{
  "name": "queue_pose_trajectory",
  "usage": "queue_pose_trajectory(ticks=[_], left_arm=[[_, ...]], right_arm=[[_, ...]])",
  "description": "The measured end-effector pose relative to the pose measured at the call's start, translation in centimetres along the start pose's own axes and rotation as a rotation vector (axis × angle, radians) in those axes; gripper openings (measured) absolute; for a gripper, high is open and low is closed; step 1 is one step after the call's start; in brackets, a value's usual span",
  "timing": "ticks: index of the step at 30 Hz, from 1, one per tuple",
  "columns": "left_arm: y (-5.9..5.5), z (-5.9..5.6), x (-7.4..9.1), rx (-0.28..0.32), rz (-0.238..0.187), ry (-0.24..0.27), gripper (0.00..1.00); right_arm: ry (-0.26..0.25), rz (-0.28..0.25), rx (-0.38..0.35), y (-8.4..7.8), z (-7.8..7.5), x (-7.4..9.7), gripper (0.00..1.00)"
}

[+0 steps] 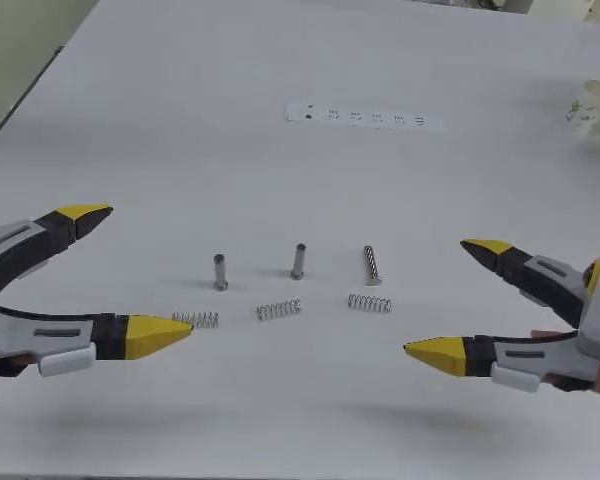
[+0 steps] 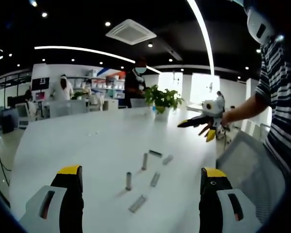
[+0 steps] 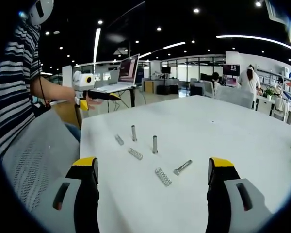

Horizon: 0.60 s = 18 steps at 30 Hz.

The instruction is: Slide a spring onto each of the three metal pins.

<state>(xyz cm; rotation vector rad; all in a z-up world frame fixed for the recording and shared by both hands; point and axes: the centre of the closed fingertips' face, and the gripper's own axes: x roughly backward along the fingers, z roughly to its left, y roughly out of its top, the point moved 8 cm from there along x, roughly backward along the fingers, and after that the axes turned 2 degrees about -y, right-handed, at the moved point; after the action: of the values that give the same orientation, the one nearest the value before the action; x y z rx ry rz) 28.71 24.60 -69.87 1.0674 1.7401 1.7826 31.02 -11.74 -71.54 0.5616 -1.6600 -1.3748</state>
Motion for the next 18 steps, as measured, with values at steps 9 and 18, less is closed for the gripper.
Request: queue_pose_trajectory(ticks=[9, 18], left_arm=[[-0.3, -0.6, 0.6, 0.001, 0.009, -0.006, 0.98], [-1.1, -0.9, 1.0, 0.008, 0.023, -0.003, 0.98]], right_arm=[[0.014, 0.004, 0.006, 0.2, 0.5, -0.1, 0.94], [0.011, 0.018, 0.002, -0.4, 0.7, 0.2, 0.94]])
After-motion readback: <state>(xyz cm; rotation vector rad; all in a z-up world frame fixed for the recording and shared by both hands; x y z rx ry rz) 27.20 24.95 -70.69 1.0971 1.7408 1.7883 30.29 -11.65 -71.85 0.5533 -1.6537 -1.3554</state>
